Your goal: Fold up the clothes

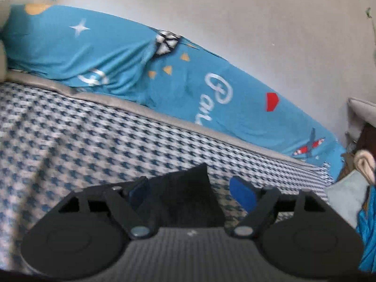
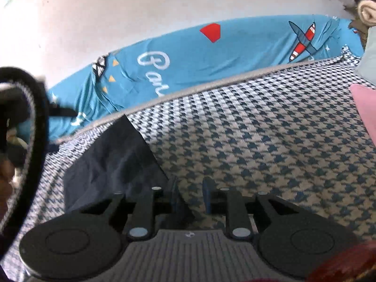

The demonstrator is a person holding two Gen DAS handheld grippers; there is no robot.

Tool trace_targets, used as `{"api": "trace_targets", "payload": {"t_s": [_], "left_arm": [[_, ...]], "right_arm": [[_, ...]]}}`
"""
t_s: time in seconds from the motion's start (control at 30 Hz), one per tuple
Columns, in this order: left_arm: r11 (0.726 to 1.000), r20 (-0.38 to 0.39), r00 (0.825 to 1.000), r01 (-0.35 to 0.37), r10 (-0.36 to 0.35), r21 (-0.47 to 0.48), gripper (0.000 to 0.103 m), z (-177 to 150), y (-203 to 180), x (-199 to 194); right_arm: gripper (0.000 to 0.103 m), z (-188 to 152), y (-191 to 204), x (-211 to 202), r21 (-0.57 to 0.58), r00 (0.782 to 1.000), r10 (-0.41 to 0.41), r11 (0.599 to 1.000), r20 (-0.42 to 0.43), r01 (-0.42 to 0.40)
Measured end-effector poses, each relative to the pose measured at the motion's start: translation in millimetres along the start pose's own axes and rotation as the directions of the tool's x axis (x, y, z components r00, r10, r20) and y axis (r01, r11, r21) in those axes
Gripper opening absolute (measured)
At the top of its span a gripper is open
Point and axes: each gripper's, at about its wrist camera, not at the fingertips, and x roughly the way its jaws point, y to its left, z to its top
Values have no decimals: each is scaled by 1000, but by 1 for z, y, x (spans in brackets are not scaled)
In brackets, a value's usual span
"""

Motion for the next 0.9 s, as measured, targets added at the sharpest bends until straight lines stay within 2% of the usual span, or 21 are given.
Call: {"api": "trace_targets", "payload": {"t_s": [0.13, 0.27, 0.37, 0.63, 0.77, 0.9], "left_arm": [[993, -36, 992, -119, 120, 19, 83, -4, 21, -8], [984, -82, 982, -175, 172, -30, 83, -7, 51, -8], [978, -109, 974, -203, 197, -46, 83, -9, 67, -8], [962, -136, 956, -269, 261, -45, 83, -16, 75, 15], [958, -134, 952, -284, 276, -48, 89, -19, 76, 22], [950, -154, 944, -305, 291, -70, 89, -20, 81, 29]], "right_arm": [[22, 21, -3, -2, -52, 991, 128, 990, -23, -129], [22, 35, 6, 2, -173, 953, 291, 938, -85, -302], [22, 36, 17, 15, -234, 934, 335, 904, -126, -356], [22, 42, 36, 51, -222, 928, 354, 902, -113, -371], [22, 49, 43, 70, -199, 928, 355, 907, -112, -370], [22, 51, 50, 88, -190, 930, 346, 912, -120, -364]]}}
